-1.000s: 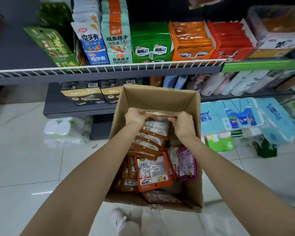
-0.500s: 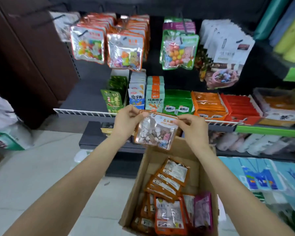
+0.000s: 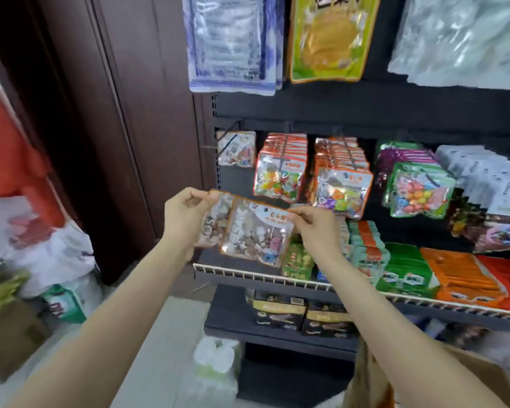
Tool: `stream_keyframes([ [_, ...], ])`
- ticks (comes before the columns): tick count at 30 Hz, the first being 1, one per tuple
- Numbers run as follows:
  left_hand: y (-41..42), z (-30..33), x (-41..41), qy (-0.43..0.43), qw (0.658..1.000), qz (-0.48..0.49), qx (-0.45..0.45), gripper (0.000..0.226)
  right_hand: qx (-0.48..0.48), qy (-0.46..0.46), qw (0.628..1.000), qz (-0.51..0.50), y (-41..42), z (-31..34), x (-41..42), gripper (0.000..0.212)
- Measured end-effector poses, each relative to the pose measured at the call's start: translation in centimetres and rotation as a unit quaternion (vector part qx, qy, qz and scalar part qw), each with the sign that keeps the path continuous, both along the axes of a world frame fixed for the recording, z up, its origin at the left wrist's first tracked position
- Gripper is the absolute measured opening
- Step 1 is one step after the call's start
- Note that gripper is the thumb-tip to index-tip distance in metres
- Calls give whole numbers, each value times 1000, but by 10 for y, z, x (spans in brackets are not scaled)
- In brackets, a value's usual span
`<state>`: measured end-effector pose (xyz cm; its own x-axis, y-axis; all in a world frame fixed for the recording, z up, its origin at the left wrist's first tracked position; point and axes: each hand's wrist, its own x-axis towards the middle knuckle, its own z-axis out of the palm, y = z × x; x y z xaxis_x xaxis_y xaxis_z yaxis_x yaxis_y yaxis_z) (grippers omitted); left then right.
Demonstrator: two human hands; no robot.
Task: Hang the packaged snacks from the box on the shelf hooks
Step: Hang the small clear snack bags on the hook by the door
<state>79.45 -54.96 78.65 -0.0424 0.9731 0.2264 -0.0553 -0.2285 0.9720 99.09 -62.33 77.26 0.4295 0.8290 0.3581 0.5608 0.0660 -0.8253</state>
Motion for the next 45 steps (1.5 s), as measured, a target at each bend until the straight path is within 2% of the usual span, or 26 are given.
stream_keyframes([
  [3, 33, 4, -34, 75, 994, 55, 57, 25, 26, -12, 1000, 5, 35, 11, -34, 17],
  [7, 61, 17, -62, 192, 968, 115, 109, 19, 39, -38, 998, -18, 75, 25, -61, 15],
  [13, 91, 28, -85, 285, 931, 141, 176, 17, 36, -45, 998, -38, 126, 47, -91, 19],
  [16, 101, 32, -91, 319, 921, 137, 179, 16, 22, -48, 996, -65, 144, 53, -98, 22],
  [21, 115, 39, -92, 339, 916, 117, 180, 16, 2, -65, 990, -121, 167, 50, -92, 24],
  [26, 129, 36, -86, 342, 918, 85, 180, 16, 12, -108, 986, -130, 173, 46, -84, 22],
  [31, 147, 36, -75, 349, 917, 79, 174, 16, 11, -198, 971, -136, 185, 46, -78, 17],
  [35, 166, 36, -70, 340, 922, 81, 165, 16, -61, -326, 930, -155, 214, 54, -68, 16],
  [37, 174, 35, -67, 340, 923, 79, 161, 16, -100, -358, 913, -169, 234, 62, -62, 16],
  [45, 206, 31, -50, 330, 929, 31, 165, 19, -200, -342, 905, -154, 297, 81, -40, 29],
])
